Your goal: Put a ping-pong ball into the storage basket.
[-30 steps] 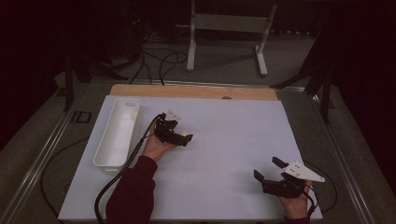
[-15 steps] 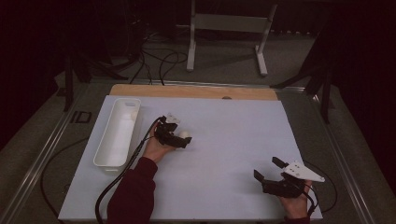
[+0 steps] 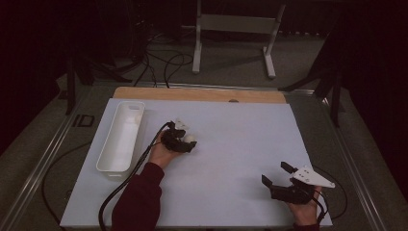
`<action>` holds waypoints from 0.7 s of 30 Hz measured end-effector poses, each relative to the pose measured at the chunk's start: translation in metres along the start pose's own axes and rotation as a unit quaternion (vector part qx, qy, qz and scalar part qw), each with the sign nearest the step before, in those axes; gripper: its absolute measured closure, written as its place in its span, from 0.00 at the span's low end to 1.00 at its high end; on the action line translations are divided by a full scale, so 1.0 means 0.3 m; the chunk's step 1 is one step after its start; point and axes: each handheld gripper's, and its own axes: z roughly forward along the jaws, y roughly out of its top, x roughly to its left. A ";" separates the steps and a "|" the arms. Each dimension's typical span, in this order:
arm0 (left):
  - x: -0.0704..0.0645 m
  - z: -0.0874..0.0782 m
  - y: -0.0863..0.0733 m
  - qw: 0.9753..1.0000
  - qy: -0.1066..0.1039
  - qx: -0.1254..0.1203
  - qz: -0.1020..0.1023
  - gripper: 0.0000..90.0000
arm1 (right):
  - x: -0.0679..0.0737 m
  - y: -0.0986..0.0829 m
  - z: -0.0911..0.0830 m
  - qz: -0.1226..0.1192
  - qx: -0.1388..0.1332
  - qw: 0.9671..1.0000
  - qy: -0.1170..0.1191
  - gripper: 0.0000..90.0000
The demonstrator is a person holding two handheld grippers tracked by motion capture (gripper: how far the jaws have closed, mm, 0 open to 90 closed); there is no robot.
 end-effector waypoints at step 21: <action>-0.012 -0.027 0.014 1.000 0.005 -0.017 0.001 0.58 | 0.001 0.000 -0.001 0.001 0.000 1.000 0.000 0.10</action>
